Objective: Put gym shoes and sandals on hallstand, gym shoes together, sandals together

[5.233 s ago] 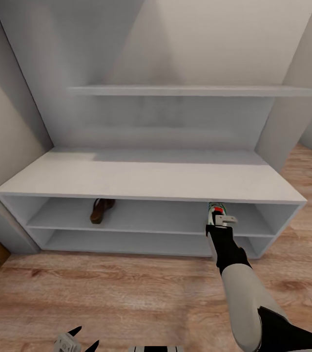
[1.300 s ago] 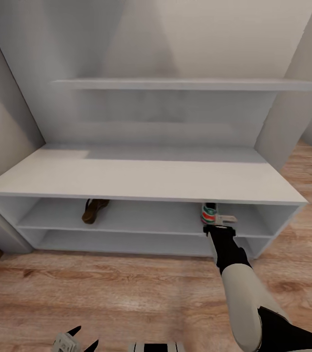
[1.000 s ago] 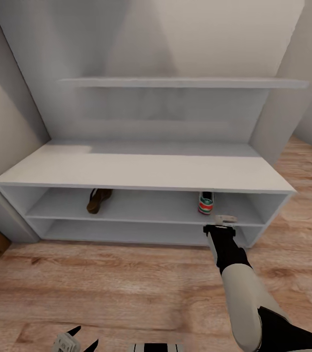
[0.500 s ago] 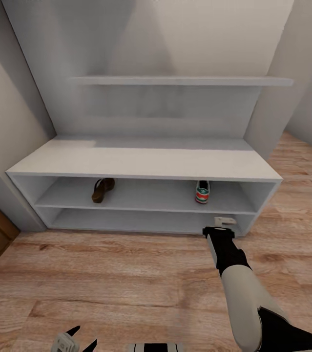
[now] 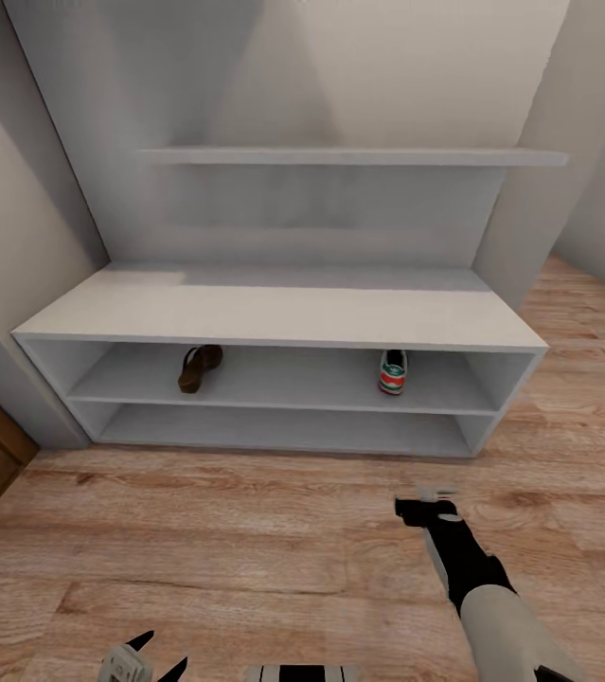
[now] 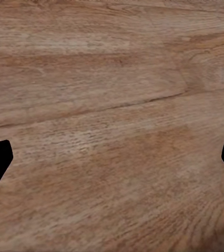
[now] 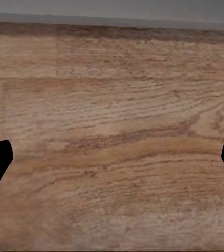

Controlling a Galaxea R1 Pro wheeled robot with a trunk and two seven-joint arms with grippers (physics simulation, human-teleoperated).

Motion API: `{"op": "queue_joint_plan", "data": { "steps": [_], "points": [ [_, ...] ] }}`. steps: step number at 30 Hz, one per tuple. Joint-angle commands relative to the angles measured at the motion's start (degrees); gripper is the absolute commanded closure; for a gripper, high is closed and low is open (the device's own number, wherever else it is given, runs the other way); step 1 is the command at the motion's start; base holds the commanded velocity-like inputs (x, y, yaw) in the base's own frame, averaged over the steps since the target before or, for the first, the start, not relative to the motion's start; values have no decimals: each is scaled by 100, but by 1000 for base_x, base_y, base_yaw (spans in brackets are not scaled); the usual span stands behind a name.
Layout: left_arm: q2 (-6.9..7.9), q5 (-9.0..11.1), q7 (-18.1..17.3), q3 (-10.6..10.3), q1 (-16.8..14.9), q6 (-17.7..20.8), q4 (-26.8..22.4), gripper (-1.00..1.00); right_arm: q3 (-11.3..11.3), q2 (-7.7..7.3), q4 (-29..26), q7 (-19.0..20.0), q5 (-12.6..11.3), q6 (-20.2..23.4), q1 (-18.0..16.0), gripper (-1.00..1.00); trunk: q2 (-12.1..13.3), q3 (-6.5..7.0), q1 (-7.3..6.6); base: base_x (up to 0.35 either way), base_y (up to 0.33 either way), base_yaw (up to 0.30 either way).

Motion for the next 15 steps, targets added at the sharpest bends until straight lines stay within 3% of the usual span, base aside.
{"op": "queue_joint_plan", "data": {
  "steps": [1,11,15],
  "points": [
    [-1,30,-35,7,-4,2,7,-100,-28,-50,44,143,40,-28,40,-100,-2,-4,-1,0,0,0],
    [1,26,-24,12,-4,-2,23,-100,-28,-737,872,1791,35,-653,464,-100,-2,-4,-1,0,0,0],
    [7,26,-25,19,-4,-7,22,-100,-28,-913,1117,2063,35,-944,563,-100,-2,-4,-1,0,0,0]
  ]
}}
